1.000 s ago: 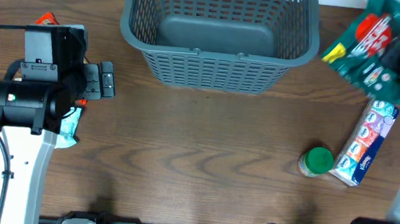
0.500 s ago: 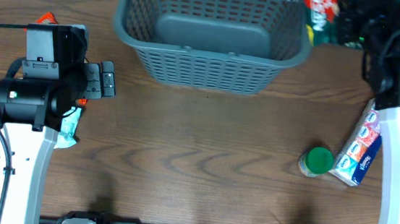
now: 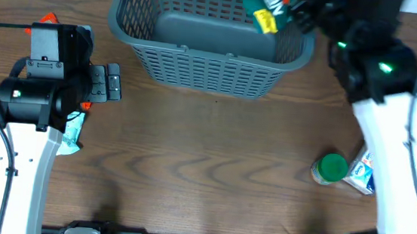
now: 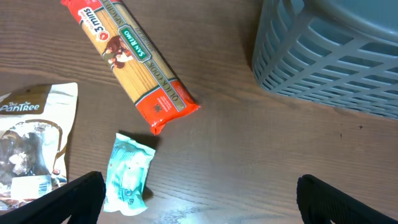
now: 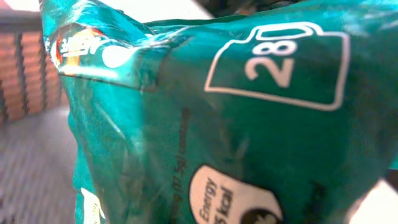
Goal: Pack container
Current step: 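Lift the Nescafe pouch with the right gripper over the basket, then release the pouch into the basket and open the right gripper, then move the right gripper to the Kleenex tissue pack and grasp it, then lift the tissue pack with the right gripper into the basket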
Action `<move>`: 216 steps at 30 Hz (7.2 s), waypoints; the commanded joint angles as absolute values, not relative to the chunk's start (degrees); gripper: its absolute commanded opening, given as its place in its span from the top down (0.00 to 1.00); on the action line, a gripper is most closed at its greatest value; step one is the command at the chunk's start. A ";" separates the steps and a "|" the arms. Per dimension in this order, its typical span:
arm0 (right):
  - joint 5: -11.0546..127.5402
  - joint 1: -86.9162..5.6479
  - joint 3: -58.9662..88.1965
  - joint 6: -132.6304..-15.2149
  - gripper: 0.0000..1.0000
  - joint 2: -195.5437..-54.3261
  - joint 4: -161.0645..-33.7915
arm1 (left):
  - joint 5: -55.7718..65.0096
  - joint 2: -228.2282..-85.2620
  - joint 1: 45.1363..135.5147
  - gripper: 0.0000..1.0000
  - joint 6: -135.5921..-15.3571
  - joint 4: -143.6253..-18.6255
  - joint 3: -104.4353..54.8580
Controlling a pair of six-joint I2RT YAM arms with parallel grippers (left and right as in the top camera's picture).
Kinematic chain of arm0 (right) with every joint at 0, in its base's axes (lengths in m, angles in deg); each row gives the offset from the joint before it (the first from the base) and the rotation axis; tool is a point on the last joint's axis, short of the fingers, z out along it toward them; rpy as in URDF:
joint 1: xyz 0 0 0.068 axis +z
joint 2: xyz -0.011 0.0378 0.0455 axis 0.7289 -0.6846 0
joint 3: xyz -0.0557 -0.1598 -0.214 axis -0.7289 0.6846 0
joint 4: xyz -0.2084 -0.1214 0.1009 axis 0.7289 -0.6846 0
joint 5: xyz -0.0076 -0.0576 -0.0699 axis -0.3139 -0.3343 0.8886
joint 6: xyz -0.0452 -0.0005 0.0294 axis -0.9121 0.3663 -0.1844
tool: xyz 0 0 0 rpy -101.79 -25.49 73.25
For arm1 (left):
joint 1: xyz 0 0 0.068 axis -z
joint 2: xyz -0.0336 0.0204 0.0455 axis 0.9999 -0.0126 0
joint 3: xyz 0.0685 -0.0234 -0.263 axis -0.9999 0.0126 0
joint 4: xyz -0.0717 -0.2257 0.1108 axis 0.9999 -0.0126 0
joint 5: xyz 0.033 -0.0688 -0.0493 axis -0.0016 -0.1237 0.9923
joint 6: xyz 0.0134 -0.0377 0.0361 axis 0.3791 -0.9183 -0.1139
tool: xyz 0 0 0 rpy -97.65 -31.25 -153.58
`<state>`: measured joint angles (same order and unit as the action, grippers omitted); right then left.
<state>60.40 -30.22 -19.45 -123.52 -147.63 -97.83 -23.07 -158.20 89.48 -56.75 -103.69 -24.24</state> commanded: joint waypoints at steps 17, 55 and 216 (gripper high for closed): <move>55.37 -28.01 -21.11 -134.38 0.67 -164.97 -108.24 | -23.69 -158.53 89.22 0.01 -55.75 -103.89 -24.96; 57.07 -38.90 -23.08 -106.90 0.73 -159.04 -112.26 | -23.69 -158.53 89.22 0.01 -55.75 -103.91 -24.96; 63.46 -78.74 25.95 -88.09 0.61 -160.68 -99.47 | -23.69 -158.53 89.22 0.01 -55.77 -104.20 -24.96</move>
